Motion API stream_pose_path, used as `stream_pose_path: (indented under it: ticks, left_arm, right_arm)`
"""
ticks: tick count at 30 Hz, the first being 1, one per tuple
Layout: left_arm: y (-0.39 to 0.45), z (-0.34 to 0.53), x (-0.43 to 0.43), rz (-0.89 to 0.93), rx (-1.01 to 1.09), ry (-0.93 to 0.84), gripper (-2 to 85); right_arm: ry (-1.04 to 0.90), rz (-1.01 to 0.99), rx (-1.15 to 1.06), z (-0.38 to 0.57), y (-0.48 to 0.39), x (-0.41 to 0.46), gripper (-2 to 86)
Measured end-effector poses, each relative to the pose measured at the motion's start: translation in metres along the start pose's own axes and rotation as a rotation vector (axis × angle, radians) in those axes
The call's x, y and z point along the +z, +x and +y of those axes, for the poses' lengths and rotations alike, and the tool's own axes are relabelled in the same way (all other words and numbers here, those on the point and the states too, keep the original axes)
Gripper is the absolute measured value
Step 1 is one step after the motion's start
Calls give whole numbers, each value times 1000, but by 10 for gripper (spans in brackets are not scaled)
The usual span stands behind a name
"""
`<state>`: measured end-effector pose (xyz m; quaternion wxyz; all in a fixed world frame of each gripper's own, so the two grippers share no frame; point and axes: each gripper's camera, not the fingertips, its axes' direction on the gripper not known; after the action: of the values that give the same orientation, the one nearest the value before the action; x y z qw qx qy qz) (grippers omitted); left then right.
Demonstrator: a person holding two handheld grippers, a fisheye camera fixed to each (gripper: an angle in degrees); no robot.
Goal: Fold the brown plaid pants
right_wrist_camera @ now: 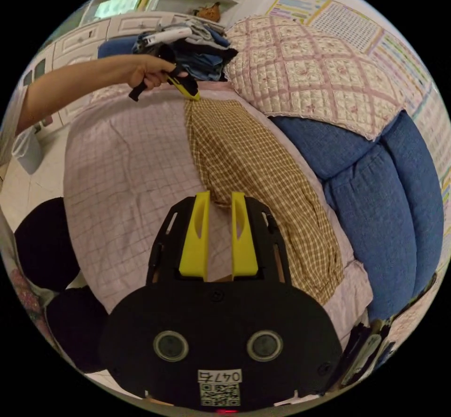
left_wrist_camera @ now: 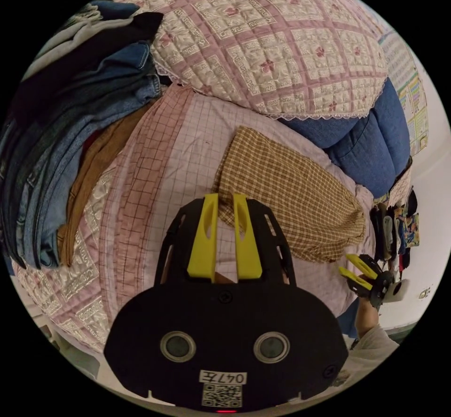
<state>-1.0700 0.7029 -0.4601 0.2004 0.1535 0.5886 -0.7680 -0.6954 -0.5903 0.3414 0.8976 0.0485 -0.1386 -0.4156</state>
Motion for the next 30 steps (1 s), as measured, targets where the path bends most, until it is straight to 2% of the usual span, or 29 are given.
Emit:
stream_pose_path:
  ticks: [3,7,11,16,22,27,30]
  left_arm:
    - [7,-5,-25,39,-18,8,51]
    - [10,-6,-63,123,-67,29,49]
    - [21,-5,-86,169,-107,26,44]
    - [41,6,-109,119,-113,22,2]
    - [71,36,-158,18,-42,15,-7]
    - [79,56,-175,-35,-36,-26,16]
    - [65,76,-196,16,-103,-14,57]
  right_arm:
    - [-46,87,-6,-16,-18,2,7]
    - [14,106,3,-26,-32,-33,0]
    - [-66,51,-26,-43,-44,-30,-1]
    - [-57,35,-5,-57,-52,-45,-1]
    - [-34,0,10,-67,-57,-67,-1]
    - [-55,-25,15,-74,-63,-71,0]
    - [-39,-53,44,-75,-60,-79,0]
